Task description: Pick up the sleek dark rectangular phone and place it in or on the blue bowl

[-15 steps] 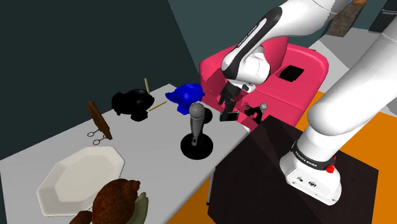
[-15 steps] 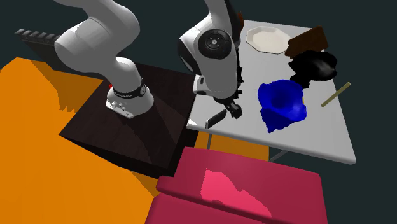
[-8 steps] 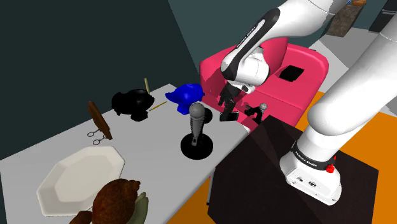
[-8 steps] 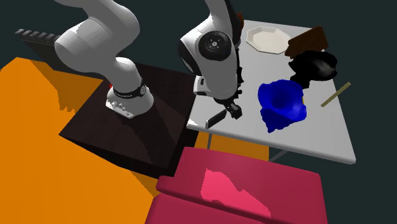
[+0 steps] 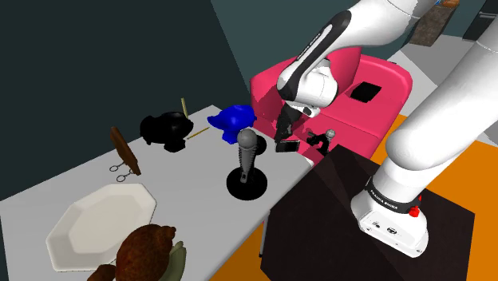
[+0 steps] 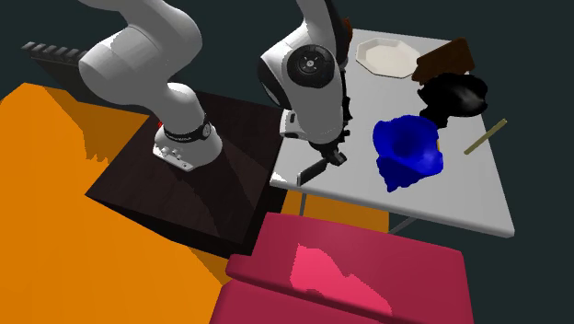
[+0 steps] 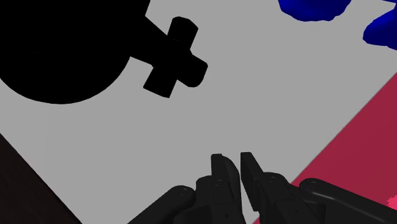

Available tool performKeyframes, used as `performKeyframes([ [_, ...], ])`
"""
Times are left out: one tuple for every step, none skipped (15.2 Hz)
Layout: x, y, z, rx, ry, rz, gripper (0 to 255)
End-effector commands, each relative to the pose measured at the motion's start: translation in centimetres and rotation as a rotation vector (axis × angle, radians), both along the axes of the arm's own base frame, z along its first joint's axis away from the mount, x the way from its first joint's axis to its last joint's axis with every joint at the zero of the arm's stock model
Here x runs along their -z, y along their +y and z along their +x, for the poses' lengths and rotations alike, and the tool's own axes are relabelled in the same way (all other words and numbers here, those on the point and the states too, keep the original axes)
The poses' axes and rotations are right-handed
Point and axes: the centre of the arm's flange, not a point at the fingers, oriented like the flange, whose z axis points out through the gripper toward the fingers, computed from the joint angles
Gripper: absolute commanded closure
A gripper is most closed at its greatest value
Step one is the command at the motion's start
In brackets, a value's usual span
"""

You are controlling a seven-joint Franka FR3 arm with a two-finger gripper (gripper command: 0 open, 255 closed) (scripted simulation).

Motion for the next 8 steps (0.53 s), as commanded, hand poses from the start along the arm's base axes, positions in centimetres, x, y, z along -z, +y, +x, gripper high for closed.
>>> performKeyframes([
  [0.0, 0.0, 0.0, 0.000, 0.000, 0.000, 255],
  [0.0, 0.0, 0.0, 0.000, 0.000, 0.000, 255],
  [-0.5, 0.0, 0.0, 0.000, 0.000, 0.000, 255],
  [-1.0, 0.0, 0.0, 0.000, 0.000, 0.000, 255],
  [-1.6, 0.0, 0.0, 0.000, 0.000, 0.000, 255],
  [-2.1, 0.0, 0.0, 0.000, 0.000, 0.000, 255],
  [-2.6, 0.0, 0.0, 0.000, 0.000, 0.000, 255],
  [-3.2, 0.0, 0.0, 0.000, 0.000, 0.000, 255],
])
